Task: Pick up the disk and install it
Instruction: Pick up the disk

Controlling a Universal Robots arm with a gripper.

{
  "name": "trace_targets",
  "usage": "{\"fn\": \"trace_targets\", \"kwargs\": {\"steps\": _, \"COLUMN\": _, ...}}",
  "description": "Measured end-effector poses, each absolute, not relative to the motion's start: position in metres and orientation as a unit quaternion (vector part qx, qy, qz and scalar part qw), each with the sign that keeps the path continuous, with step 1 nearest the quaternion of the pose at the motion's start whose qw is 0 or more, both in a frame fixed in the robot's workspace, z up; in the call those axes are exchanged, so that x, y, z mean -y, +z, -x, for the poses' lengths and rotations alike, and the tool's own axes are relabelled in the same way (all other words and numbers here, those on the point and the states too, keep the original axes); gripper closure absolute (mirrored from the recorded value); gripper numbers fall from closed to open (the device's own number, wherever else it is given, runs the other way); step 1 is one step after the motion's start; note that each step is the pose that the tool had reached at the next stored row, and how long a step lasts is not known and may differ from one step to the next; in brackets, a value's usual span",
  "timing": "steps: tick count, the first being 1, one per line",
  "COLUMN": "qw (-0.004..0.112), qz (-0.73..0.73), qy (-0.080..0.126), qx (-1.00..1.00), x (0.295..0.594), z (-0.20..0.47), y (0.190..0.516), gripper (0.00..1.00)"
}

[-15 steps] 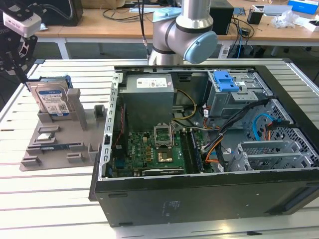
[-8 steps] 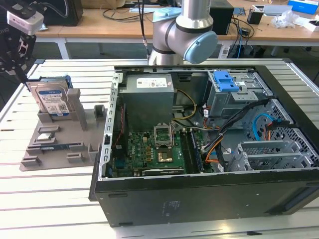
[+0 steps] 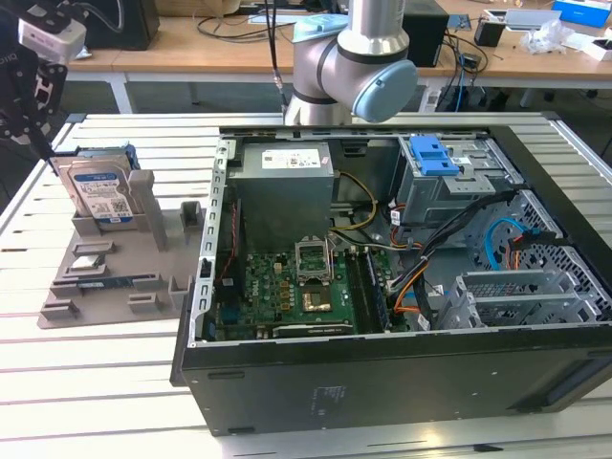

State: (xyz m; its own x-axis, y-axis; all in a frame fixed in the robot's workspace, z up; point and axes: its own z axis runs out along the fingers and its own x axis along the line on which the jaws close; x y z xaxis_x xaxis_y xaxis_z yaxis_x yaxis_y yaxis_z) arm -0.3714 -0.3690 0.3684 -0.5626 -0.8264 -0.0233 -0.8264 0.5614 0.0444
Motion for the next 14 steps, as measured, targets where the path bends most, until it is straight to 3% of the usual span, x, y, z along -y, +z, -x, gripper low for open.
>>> {"fn": "trace_targets", "kwargs": {"steps": 14, "qw": 0.002, "qz": -0.534, "qy": -0.025, "qx": 0.845, "x": 0.3690, "z": 0.3714, "y": 0.3683, "gripper": 0.89}}
